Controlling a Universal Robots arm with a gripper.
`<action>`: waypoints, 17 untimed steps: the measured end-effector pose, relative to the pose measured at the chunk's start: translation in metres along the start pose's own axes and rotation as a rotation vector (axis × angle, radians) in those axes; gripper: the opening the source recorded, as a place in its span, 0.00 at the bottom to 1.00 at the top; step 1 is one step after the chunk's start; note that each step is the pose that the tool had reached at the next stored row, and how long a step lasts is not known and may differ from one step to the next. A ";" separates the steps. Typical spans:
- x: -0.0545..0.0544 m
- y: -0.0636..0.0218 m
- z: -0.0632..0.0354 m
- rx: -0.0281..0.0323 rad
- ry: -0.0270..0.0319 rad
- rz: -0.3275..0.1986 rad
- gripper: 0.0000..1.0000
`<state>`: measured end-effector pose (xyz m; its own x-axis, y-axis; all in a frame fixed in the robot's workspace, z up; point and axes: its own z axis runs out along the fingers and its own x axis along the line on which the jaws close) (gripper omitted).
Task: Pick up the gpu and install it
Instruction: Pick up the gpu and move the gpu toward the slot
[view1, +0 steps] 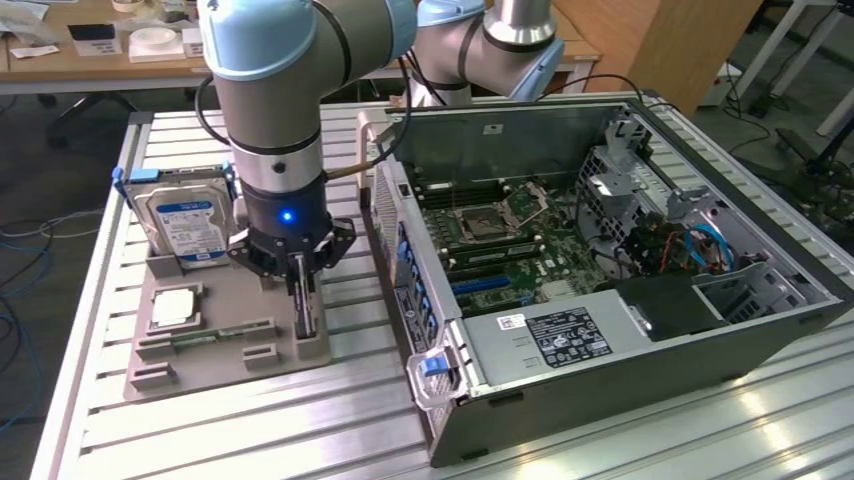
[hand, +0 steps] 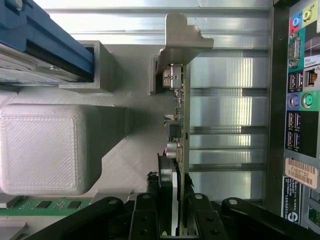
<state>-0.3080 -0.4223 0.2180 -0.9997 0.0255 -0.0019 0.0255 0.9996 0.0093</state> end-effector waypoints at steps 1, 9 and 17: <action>0.000 0.0000 0.0000 0.0000 0.0000 0.000 0.28; 0.000 0.0000 0.0000 -0.0001 0.0000 0.000 0.28; 0.000 0.0001 -0.0114 -0.0001 0.0000 0.000 0.28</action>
<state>-0.3080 -0.4223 0.2294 -0.9997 0.0255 -0.0019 0.0255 0.9996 0.0094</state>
